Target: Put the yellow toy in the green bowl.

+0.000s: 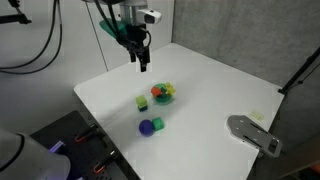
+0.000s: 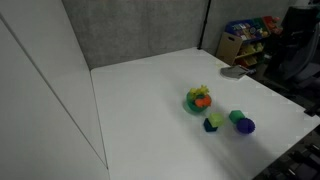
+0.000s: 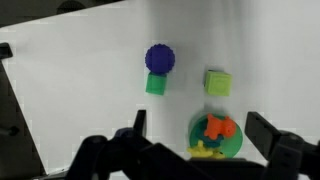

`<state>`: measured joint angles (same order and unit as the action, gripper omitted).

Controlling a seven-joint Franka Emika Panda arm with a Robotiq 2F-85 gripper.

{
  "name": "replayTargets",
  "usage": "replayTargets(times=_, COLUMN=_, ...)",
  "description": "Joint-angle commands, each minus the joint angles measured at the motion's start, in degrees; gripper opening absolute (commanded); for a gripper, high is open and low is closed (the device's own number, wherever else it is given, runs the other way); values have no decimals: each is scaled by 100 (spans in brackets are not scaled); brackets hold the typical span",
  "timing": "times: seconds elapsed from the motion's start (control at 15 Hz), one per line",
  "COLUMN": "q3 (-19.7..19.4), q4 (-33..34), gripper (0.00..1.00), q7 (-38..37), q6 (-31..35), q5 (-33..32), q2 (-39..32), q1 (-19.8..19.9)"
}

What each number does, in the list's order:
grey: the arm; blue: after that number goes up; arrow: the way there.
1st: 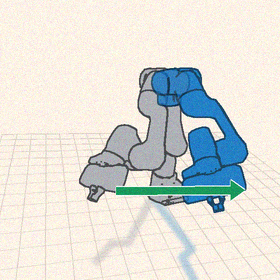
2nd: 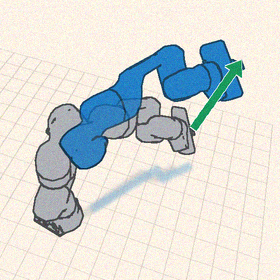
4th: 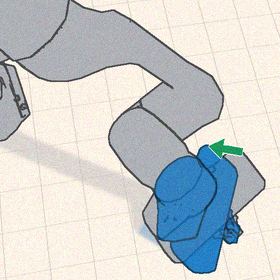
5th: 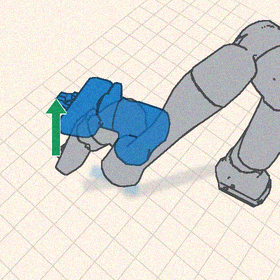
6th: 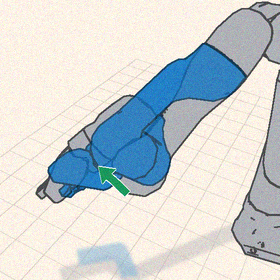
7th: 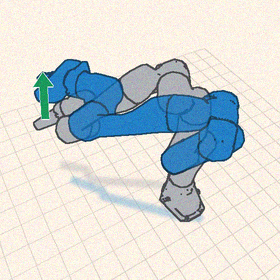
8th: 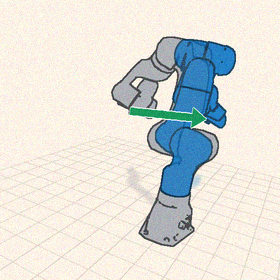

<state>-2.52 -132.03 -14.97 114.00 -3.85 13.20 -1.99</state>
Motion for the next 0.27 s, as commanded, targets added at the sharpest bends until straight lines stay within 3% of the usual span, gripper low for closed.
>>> replayTargets(times=0.0, q3=139, q4=-413, gripper=100, q7=262, q6=297, q5=-40, q2=481, q1=142)
replayTargets(times=0.2, q3=202, q4=-319, gripper=100, q7=126, q6=242, q5=40, q2=357, q1=167)
